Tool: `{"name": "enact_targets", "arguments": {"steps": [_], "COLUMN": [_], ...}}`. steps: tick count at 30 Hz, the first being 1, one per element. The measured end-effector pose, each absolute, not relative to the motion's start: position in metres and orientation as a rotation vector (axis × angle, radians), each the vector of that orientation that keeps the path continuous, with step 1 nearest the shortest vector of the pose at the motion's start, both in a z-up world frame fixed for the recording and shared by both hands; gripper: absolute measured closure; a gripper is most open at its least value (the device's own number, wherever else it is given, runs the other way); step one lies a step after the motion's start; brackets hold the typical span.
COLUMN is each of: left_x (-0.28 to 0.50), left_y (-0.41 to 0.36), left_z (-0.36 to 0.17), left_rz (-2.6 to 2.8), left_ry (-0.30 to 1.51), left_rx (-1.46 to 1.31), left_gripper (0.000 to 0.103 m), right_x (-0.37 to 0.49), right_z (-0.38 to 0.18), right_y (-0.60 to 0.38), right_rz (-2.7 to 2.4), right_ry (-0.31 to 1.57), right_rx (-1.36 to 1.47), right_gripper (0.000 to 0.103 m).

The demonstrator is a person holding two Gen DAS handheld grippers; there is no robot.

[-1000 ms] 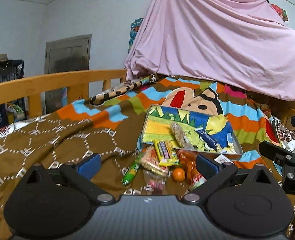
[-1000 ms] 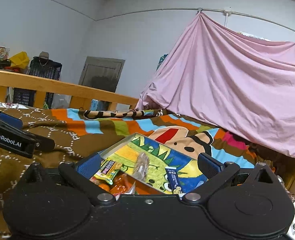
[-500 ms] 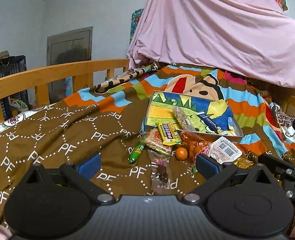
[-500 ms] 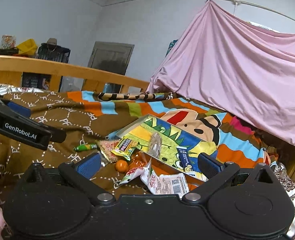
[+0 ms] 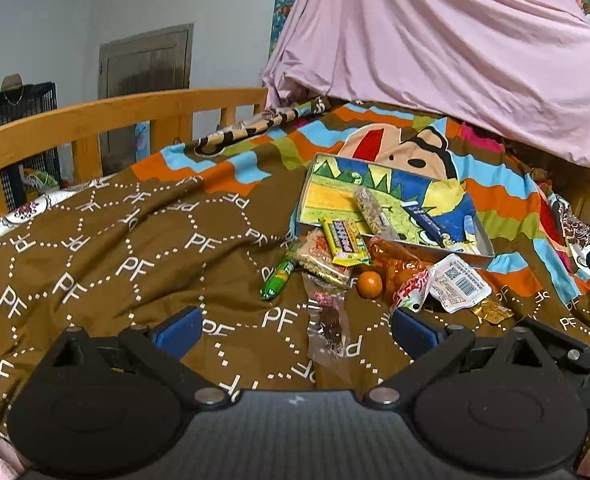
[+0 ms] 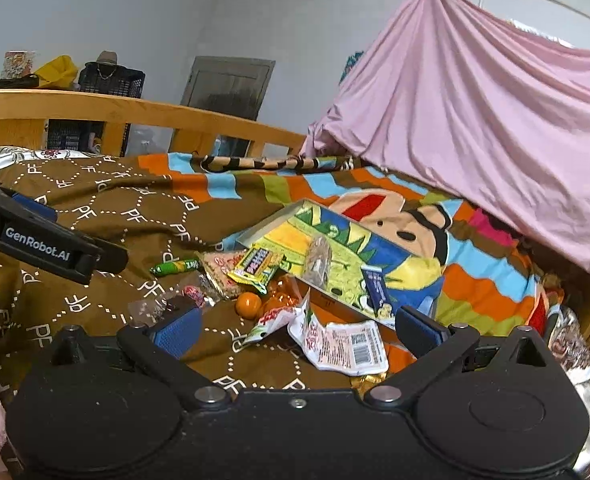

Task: Organize snacks
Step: 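Lift both tools away from the tin back over the snacks, then grasp the orange with the right gripper while the left gripper grasps the sausage stick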

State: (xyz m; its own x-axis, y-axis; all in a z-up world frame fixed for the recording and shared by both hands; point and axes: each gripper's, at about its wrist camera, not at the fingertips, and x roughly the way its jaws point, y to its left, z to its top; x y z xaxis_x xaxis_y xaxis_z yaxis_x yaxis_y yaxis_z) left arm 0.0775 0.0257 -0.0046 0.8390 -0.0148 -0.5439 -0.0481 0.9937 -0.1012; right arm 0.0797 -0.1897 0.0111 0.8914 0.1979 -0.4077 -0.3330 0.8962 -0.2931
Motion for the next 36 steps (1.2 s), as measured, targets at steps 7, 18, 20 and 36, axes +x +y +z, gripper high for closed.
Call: {"name": "enact_targets", "arguments": {"steps": [7,18,20,36], "left_x": [0.089,0.124,0.136,0.194], "left_y": [0.028,0.028,0.029,0.004], "left_z": [-0.009,-0.019,-0.022,-0.059], "left_rz": [0.017,-0.026,-0.043,-0.230], "left_ry": [0.633,0.704,0.719,0.763], "left_rx": [-0.122,-0.135,-0.134,0.136], "left_gripper": [0.000,0.000,0.000,0.004], "right_x": [0.096,0.121,0.130,0.190], "right_z": [0.009,0.003,0.002,-0.038], "right_y": [-0.197,-0.203,-0.205,-0.182], "right_rz": [0.264,0.274,0.278,0.403], "right_ry": [0.450,0.470,0.482,0.420], "right_rx": [-0.307,-0.315,-0.312,-0.604], "right_gripper": [0.001,0.001,0.001,0.001]}}
